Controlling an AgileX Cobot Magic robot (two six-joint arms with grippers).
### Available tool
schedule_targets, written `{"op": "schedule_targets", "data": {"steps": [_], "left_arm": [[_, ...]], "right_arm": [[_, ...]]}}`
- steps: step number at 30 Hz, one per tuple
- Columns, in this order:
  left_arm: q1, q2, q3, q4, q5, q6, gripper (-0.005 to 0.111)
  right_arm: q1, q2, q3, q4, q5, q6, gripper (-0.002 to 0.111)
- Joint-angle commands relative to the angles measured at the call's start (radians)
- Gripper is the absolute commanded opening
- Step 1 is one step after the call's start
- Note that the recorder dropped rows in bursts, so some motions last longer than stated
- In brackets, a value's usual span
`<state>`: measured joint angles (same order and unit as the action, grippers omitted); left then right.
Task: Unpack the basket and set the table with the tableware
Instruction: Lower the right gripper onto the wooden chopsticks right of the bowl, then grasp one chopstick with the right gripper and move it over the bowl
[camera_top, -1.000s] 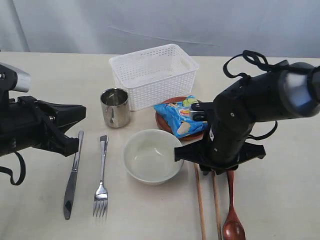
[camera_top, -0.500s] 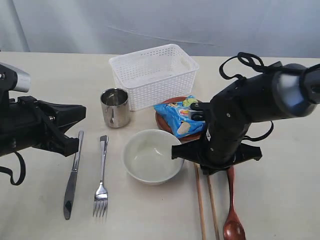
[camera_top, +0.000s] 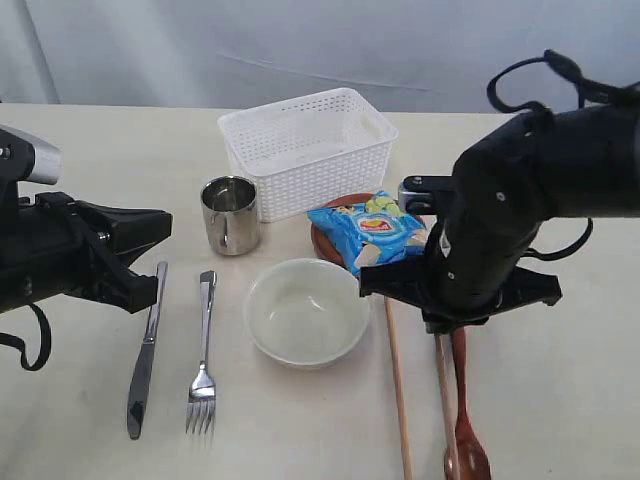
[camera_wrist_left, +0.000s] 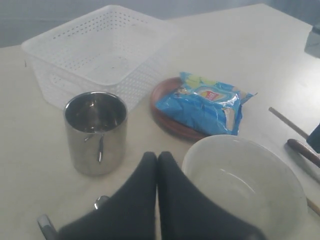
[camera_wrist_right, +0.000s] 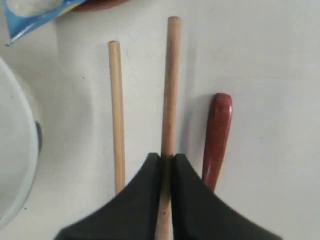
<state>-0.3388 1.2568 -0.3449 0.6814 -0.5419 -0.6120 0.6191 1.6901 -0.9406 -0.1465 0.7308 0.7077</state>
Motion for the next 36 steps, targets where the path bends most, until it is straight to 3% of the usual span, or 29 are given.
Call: {"op": "schedule_targets", "data": {"steps": [1, 8, 12, 36], "left_arm": [[0.003, -0.006, 0.004, -0.007, -0.001, 0.0, 0.0], [0.003, -0.006, 0.004, -0.007, -0.001, 0.0, 0.0], [0.003, -0.006, 0.004, -0.007, -0.001, 0.002, 0.0], [0.003, -0.006, 0.004, -0.007, -0.001, 0.002, 0.0]], "right_arm": [[0.018, -0.069, -0.025, 0.044, 0.025, -0.015, 0.0], [0.186, 0.03, -0.337, 0.052, 0.064, 0.011, 0.0], [0.186, 0.141, -0.419, 0.053, 0.09, 0.025, 0.0], [0.186, 0.257, -0.419, 0.015, 0.007, 0.106, 0.0]]}}
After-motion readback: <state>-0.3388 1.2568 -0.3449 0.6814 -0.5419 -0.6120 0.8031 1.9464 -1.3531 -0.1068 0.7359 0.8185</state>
